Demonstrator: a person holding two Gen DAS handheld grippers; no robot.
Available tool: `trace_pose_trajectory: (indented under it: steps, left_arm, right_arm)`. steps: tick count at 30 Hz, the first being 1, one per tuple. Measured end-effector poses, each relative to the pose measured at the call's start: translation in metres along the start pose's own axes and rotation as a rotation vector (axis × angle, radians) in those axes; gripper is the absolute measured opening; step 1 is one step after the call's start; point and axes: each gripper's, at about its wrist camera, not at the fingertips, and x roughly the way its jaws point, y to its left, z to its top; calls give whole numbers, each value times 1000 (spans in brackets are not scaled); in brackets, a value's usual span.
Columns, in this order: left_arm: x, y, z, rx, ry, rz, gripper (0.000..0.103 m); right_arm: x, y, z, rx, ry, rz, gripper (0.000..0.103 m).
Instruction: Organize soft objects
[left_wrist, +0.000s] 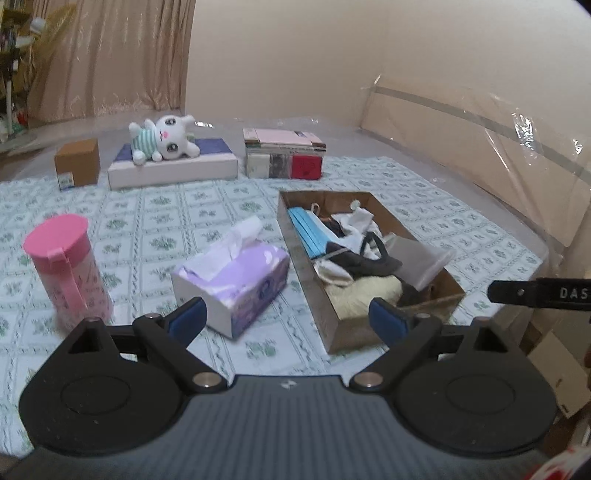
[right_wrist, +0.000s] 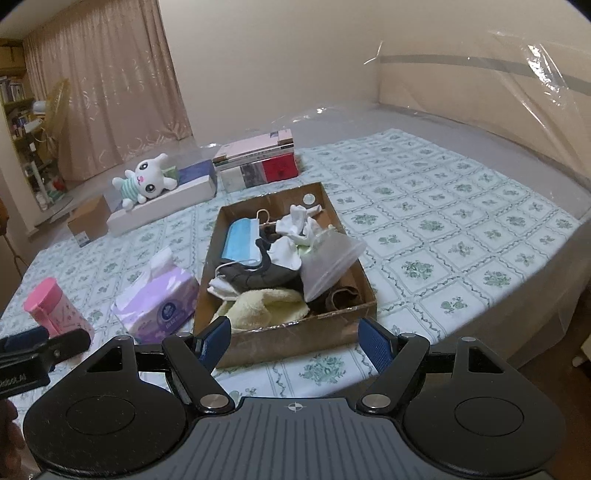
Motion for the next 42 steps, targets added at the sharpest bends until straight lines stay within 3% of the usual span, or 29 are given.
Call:
trace_pose_trajectory:
  steps: [9,20,42]
  left_arm:
    - [-6,3,-9,-35,59,-22,94]
    - [-11,6,-22,-2,101,-11,94]
    - [-24,0,-38,21,107,-4,94]
  right_arm:
    - [-11,25,-11,-104,-9,5,76]
    - [-15,31,-33,-126,33,-24,76]
    - [-28,47,-55,-160,51,-18,76]
